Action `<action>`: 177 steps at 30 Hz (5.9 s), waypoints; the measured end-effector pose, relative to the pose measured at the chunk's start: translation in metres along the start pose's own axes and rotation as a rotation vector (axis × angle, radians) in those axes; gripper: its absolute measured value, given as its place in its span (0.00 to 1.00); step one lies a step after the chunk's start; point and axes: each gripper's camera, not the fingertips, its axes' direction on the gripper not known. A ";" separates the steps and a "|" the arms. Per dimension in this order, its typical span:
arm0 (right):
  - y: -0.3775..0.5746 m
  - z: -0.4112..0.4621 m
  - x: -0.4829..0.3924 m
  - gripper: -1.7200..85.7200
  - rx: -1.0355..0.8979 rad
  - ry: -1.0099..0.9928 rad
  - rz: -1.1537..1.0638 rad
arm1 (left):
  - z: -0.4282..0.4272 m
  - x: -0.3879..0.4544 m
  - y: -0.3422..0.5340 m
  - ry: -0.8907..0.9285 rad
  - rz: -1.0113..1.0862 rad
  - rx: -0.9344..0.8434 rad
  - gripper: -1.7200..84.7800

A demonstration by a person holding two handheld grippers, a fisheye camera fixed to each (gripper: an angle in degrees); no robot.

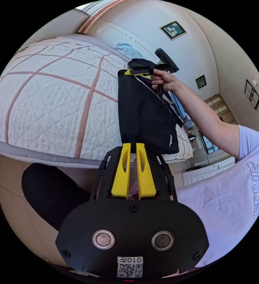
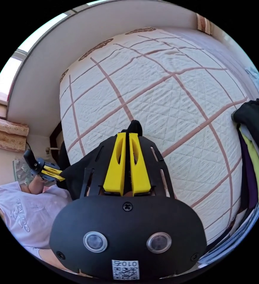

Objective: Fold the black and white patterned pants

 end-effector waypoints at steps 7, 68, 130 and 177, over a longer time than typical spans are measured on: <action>0.084 -0.036 -0.002 0.10 0.225 0.039 0.102 | 0.022 0.045 0.005 -0.040 0.105 -0.113 0.12; 0.650 0.091 0.013 0.17 0.456 -0.504 0.781 | 0.284 0.463 0.116 -0.166 0.973 -0.148 0.16; 0.461 0.029 0.112 0.13 0.731 -0.991 0.557 | 0.083 -0.014 0.068 0.787 -0.378 0.212 0.28; -0.549 0.060 -0.128 0.11 0.086 -0.934 -0.572 | -0.432 -0.240 0.051 -0.242 -0.327 1.118 0.10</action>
